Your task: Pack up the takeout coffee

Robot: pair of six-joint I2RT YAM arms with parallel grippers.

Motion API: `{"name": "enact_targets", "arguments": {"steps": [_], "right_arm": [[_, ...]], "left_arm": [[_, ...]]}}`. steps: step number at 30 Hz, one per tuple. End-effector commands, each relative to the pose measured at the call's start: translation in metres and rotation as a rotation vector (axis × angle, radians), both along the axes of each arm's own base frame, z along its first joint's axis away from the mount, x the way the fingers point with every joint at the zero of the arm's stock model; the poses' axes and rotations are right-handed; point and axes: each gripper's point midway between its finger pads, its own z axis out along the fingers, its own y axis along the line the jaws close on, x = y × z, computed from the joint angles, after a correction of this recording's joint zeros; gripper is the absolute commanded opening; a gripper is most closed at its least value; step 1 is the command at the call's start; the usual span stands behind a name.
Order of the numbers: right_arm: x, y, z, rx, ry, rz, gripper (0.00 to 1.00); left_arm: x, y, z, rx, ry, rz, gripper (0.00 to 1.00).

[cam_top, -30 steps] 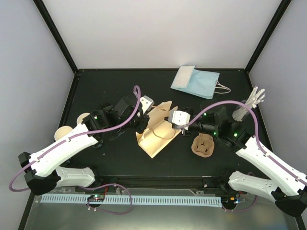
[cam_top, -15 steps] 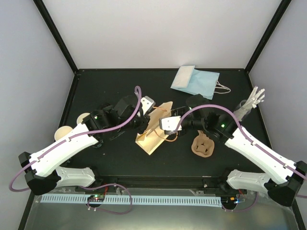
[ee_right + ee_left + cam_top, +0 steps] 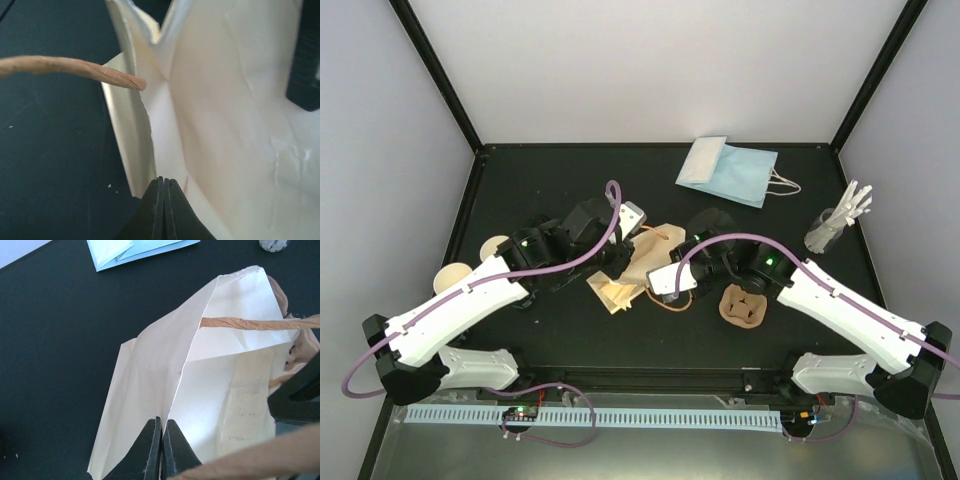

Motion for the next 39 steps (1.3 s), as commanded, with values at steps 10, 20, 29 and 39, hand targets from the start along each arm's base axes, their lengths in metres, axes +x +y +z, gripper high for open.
{"name": "enact_targets", "arguments": {"steps": [10, 20, 29, 39], "right_arm": [[-0.018, -0.013, -0.024, -0.137, 0.023, 0.020, 0.01], [0.007, 0.001, 0.035, 0.107, -0.113, -0.110, 0.01], [0.013, 0.007, 0.078, 0.240, -0.163, -0.144, 0.01], [0.027, 0.011, 0.059, 0.088, -0.201, -0.125, 0.01]], "left_arm": [[0.013, -0.004, 0.026, -0.023, -0.079, 0.006, 0.02], [0.004, -0.012, 0.018, -0.018, -0.051, -0.069, 0.02], [0.002, -0.015, 0.011, -0.001, -0.024, -0.088, 0.02], [-0.001, -0.018, 0.009, -0.010, -0.005, -0.099, 0.01]]}}
